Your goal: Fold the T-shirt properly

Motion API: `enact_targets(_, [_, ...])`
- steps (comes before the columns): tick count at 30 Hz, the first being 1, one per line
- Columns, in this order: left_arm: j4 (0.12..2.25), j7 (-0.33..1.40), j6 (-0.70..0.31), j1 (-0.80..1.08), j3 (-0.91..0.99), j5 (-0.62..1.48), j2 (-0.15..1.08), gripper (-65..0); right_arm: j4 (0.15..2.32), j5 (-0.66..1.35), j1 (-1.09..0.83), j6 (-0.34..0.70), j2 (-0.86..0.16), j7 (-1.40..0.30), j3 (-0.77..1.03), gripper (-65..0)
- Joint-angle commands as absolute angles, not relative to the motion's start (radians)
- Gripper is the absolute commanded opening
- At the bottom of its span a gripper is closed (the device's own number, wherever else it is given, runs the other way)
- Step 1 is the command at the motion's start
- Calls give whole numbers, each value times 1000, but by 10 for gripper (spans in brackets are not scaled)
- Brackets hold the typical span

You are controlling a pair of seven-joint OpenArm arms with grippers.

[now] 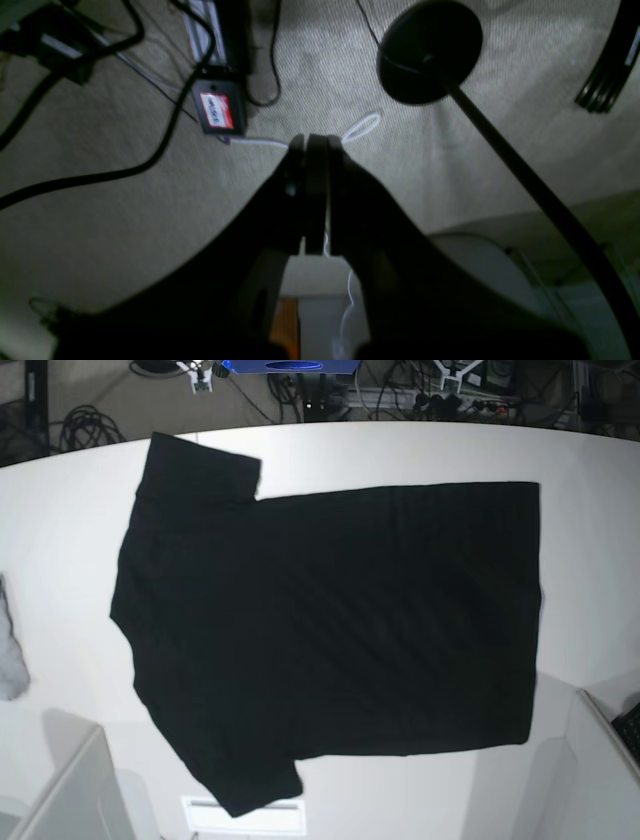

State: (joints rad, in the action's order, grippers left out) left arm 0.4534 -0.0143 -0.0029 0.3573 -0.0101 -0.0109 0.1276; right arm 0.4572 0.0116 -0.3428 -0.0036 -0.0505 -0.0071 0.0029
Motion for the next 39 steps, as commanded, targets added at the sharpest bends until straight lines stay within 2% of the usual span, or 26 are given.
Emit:
enact_targets(1, [495, -8, -1, 397, -12, -12, 139, -650, 504, 10, -380, -5, -58, -7, 5, -650])
enact_targets(5, [610, -8, -1, 493, -12, -12, 159, -650, 690, 10, -493, -5, -70, -28, 5, -650])
enact_targets(15, [898, -45, -1, 737, -4, -2, 209, -650, 1168, 10, -708, -4, -74, -285, 101, -650])
enact_targets(18, [946, -153, -1, 808, -5, -2, 225, -650, 1256, 10, -756, 4, -73, -323, 105, -650])
enact_targets(20, [955, -205, -1, 839, -4, -2, 232, -650, 1297, 10, -780, 51, -73, -343, 107, -650])
enact_targets(23, [958, -232, 1, 875, 1, -1, 232, -650, 1339, 10, -805, 111, -73, -386, 133, -650])
enact_targets(27, [1006, -232, 1, 943, 2, -1, 239, -650, 1419, 10, -843, 125, -33, -404, 206, -650])
enact_targets(31, [1129, -232, 2, 1035, 4, 1, 243, -650, 1527, 10, -883, 125, -30, -449, 236, -650])
enact_targets(39, [1454, -232, 2, 1185, 170, 4, 239, -650, 1808, 10, -931, 125, -24, -608, 328, -650])
